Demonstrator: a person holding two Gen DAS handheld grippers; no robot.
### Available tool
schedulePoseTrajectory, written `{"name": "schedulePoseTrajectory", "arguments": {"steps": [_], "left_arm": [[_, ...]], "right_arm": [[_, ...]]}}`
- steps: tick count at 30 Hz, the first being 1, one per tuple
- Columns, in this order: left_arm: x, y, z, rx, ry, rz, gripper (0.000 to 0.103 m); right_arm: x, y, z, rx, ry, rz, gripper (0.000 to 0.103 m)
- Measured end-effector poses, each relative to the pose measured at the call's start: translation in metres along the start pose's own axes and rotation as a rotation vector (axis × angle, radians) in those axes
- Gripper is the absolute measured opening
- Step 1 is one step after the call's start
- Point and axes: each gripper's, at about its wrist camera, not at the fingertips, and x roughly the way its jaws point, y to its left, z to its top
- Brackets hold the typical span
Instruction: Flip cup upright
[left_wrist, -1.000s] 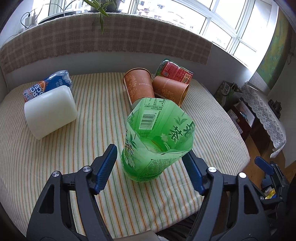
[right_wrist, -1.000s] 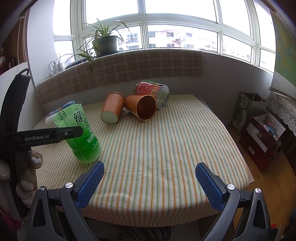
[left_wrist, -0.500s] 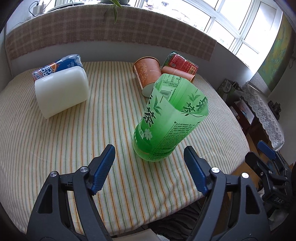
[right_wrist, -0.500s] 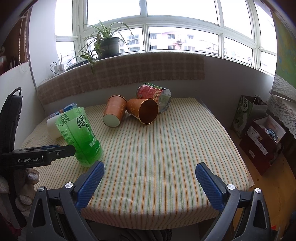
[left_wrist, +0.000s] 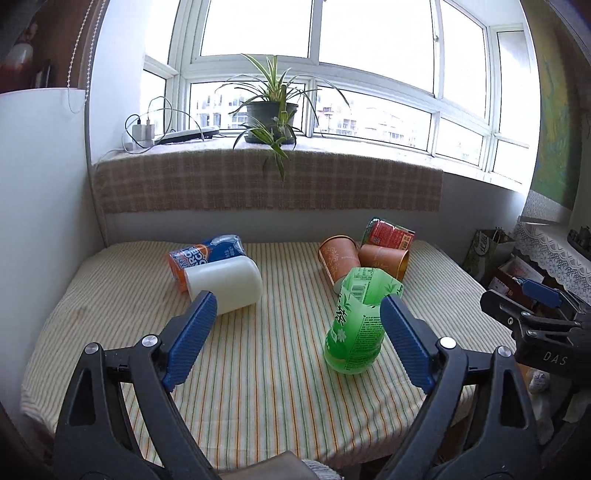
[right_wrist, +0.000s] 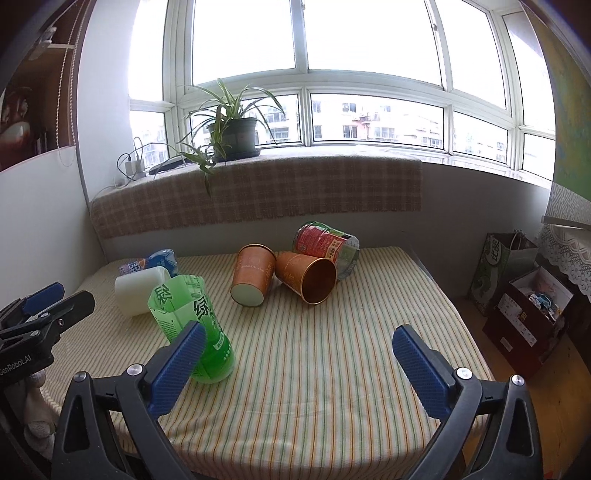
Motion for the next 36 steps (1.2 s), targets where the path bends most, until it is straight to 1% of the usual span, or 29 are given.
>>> {"name": "schedulePoseTrajectory", "arguments": {"steps": [4, 7, 10, 18, 25, 36], "left_arm": [[-0.018, 0.0, 0.007, 0.003, -0.077, 0.035, 0.1], [-0.028, 0.0, 0.011, 0.001, -0.118, 0.066, 0.101], [-0.036, 0.002, 0.013, -0.001, -0.144, 0.079, 0.102], [-0.038, 0.001, 0.011, 0.005, -0.142, 0.099, 0.103], [-0.042, -0.003, 0.01, 0.01, -0.157, 0.11, 0.103], [-0.043, -0.002, 0.011, 0.01, -0.158, 0.112, 0.103]], "right_arm": [[-0.008, 0.006, 0.007, -0.002, -0.044, -0.007, 0.103], [-0.012, 0.007, 0.01, 0.003, -0.069, -0.015, 0.103], [-0.016, 0.007, 0.012, 0.005, -0.096, -0.035, 0.103], [-0.025, 0.009, 0.015, -0.009, -0.15, -0.081, 0.103], [-0.027, 0.007, 0.014, 0.012, -0.171, -0.091, 0.103], [-0.024, 0.005, 0.014, 0.027, -0.154, -0.091, 0.103]]}}
